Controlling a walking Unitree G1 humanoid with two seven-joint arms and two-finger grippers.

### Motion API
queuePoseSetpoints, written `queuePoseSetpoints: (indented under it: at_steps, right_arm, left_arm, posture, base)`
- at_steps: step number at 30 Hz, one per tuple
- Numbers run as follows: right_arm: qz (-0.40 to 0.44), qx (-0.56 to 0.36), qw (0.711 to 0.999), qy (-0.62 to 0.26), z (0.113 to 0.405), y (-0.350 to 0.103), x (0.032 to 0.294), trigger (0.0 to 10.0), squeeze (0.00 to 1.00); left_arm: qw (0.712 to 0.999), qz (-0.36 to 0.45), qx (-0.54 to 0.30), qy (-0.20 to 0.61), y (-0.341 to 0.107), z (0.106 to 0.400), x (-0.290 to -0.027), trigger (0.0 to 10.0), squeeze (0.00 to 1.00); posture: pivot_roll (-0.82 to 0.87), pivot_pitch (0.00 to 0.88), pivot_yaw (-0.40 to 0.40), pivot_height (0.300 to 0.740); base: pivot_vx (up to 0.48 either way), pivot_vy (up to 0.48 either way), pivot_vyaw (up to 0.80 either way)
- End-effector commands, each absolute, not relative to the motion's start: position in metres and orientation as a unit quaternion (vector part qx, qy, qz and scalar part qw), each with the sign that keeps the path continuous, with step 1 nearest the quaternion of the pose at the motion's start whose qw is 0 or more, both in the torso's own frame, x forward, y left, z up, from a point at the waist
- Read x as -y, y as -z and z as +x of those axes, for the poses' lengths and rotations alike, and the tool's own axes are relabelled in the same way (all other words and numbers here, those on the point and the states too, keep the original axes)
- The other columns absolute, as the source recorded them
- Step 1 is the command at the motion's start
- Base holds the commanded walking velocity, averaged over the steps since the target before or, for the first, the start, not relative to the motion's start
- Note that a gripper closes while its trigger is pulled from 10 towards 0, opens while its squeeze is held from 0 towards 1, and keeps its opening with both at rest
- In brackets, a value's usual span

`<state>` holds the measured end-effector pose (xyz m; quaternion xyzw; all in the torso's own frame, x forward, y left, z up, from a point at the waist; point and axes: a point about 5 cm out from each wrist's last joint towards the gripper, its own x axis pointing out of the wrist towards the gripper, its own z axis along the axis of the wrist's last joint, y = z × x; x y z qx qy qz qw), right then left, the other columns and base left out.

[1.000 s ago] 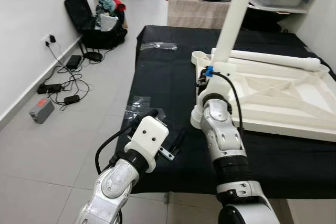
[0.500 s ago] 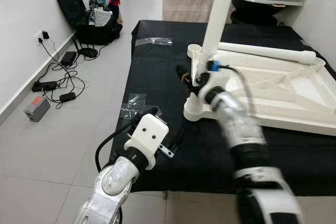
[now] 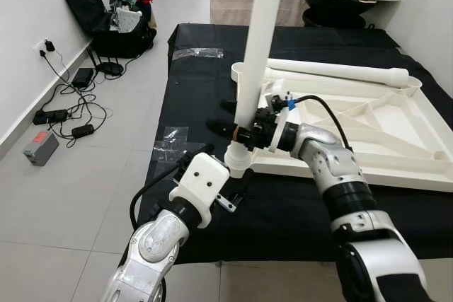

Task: Building children table

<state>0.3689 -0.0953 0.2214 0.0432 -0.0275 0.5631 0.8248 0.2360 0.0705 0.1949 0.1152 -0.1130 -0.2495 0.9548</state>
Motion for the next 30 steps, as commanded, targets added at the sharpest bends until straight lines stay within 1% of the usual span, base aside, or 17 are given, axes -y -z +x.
queuePoseSetpoints:
  at_steps: [1,2,4,5,7,10,13,14,15,17,18,24,26,27,28,29,30]
  right_arm:
    - [0.032,0.034,0.819,-0.572,0.37,-0.224,0.083,0.0,0.0]
    - [0.032,0.034,0.819,-0.572,0.37,-0.224,0.083,0.0,0.0]
    - [0.024,0.04,0.837,-0.545,0.373,-0.224,0.084,0.0,0.0]
    - [0.024,0.04,0.837,-0.545,0.373,-0.224,0.084,0.0,0.0]
    - [0.017,0.04,0.877,-0.479,0.38,-0.221,0.092,0.0,0.0]
    - [0.015,0.042,0.89,-0.455,0.382,-0.22,0.095,0.0,0.0]
    - [0.013,0.057,0.935,-0.35,0.389,-0.222,0.102,0.0,0.0]
    - [0.013,0.057,0.935,-0.35,0.389,-0.222,0.102,0.0,0.0]
    - [0.003,0.04,0.965,-0.259,0.394,-0.219,0.109,0.0,0.0]
    - [0.004,0.016,0.997,-0.076,0.399,-0.216,0.127,0.0,0.0]
    - [0.016,0.002,1.0,0.017,0.399,-0.213,0.138,0.0,0.0]
    - [0.039,0.024,0.994,0.099,0.374,-0.207,0.124,0.0,0.0]
    - [0.042,0.026,0.993,0.107,0.372,-0.206,0.118,0.0,0.0]
    - [0.048,0.027,0.993,0.107,0.37,-0.205,0.111,1.9,0.0]
    - [0.048,0.027,0.993,0.107,0.37,-0.205,0.111,1.9,0.0]
    - [0.063,0.028,0.994,0.089,0.371,-0.206,0.102,10.0,0.0]
    - [0.069,0.031,0.994,0.076,0.372,-0.207,0.097,10.0,0.0]
  left_arm:
    - [0.954,0.117,0.106,0.254,-0.193,0.234,-0.07,10.0,0.0]
    - [0.954,0.117,0.106,0.254,-0.193,0.234,-0.07,10.0,0.0]
    - [0.955,0.117,0.106,0.253,-0.193,0.234,-0.07,10.0,0.0]
    - [0.955,0.117,0.106,0.253,-0.193,0.234,-0.07,10.0,0.0]
    - [0.955,0.117,0.106,0.253,-0.192,0.234,-0.07,10.0,0.0]
    - [0.955,0.116,0.106,0.253,-0.192,0.234,-0.07,10.0,0.0]
    - [0.955,0.117,0.105,0.253,-0.191,0.234,-0.069,10.0,0.0]
    - [0.955,0.117,0.105,0.253,-0.191,0.234,-0.069,10.0,0.0]
    - [0.954,0.118,0.105,0.253,-0.19,0.235,-0.069,10.0,0.0]
    - [0.955,0.119,0.105,0.252,-0.191,0.236,-0.07,10.0,0.0]
    - [0.955,0.119,0.105,0.251,-0.191,0.237,-0.071,10.0,0.0]
    - [0.955,0.12,0.106,0.25,-0.191,0.238,-0.071,10.0,0.0]
    - [0.955,0.12,0.106,0.25,-0.191,0.238,-0.07,10.0,0.0]
    - [0.955,0.119,0.105,0.25,-0.19,0.238,-0.07,10.0,0.0]
    - [0.955,0.119,0.105,0.25,-0.19,0.238,-0.07,10.0,0.0]
    - [0.955,0.119,0.105,0.249,-0.19,0.239,-0.07,10.0,0.0]
    - [0.956,0.119,0.105,0.248,-0.191,0.239,-0.071,10.0,0.0]
  posture:
    - [0.13,0.115,-0.072,0.74]
    - [0.13,0.115,-0.072,0.74]
    - [0.12,0.117,-0.07,0.74]
    - [0.12,0.117,-0.07,0.74]
    - [0.12,0.113,-0.069,0.74]
    - [0.12,0.113,-0.069,0.74]
    - [0.11,0.102,-0.066,0.74]
    - [0.11,0.102,-0.066,0.74]
    - [0.11,0.115,-0.073,0.74]
    - [0.11,0.116,-0.074,0.74]
    - [0.11,0.116,-0.074,0.74]
    - [0.11,0.119,-0.071,0.74]
    - [0.11,0.123,-0.069,0.74]
    - [0.11,0.12,-0.073,0.74]
    - [0.11,0.12,-0.073,0.74]
    - [0.11,0.122,-0.073,0.74]
    - [0.11,0.123,-0.073,0.74]
  base:
    - [0.0,0.0,0.0]
    - [0.0,0.0,0.0]
    - [0.0,0.0,0.0]
    - [0.0,0.0,0.0]
    - [0.0,0.0,0.0]
    - [0.0,0.0,0.0]
    - [0.0,0.0,0.0]
    - [0.0,0.0,0.0]
    - [0.0,0.0,0.0]
    - [0.0,0.0,0.0]
    - [0.0,0.0,0.0]
    - [0.0,0.0,0.0]
    - [0.0,0.0,0.0]
    - [0.0,0.0,0.0]
    - [0.0,0.0,0.0]
    - [0.0,0.0,0.0]
    - [0.0,0.0,0.0]
